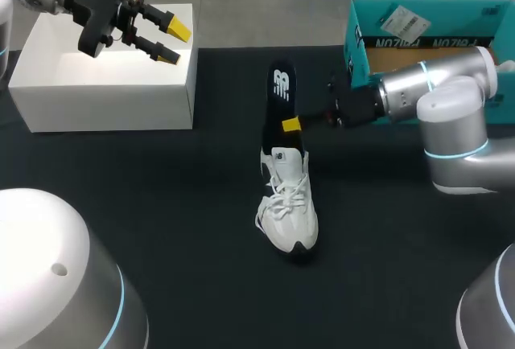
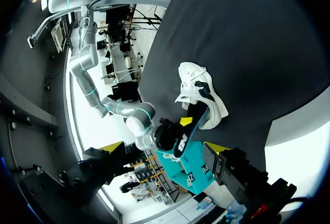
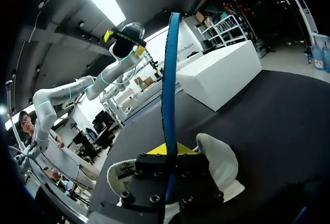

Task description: Take the shoe out of the shoebox, open the shoe tongue, remove and reinsert the insole, then place the shoe into the shoebox

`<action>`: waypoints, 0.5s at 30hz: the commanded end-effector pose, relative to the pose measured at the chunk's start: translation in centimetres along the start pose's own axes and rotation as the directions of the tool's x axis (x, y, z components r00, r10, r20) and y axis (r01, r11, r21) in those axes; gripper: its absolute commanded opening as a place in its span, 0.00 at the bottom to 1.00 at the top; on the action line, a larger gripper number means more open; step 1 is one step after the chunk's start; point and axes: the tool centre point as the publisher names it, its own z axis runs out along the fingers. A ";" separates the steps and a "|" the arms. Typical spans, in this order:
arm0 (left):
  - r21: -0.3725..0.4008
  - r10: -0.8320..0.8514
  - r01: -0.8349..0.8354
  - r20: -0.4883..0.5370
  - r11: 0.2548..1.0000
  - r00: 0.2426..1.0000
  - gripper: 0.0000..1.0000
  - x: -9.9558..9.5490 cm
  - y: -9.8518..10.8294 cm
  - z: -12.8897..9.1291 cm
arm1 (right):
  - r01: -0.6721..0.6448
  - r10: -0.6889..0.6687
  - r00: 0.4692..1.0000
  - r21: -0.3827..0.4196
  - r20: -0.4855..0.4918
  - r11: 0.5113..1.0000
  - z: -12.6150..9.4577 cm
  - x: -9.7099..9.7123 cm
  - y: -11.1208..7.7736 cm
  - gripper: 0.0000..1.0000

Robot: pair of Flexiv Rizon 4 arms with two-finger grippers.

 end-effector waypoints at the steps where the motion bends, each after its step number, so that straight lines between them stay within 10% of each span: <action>1: 0.003 0.000 0.000 -0.004 1.000 1.000 1.00 0.0 0.0 0.0 | -0.027 0.027 1.000 0.047 -0.009 0.999 0.5 0.1 -1.1 0.00; 10: 0.003 0.000 0.000 -0.004 1.000 1.000 1.00 0.0 0.0 0.0 | -0.060 0.060 0.998 0.031 -0.012 0.998 1.1 1.3 -2.5 0.00; 12: 0.003 0.000 0.000 -0.004 1.000 1.000 1.00 0.0 0.0 0.0 | -0.045 0.045 0.999 0.035 0.005 0.998 0.9 1.4 -1.9 0.30; 15: 0.003 0.000 0.000 -0.004 1.000 1.000 1.00 0.0 0.0 0.0 | -0.018 0.017 1.000 0.049 0.021 0.999 0.4 1.3 -0.7 0.39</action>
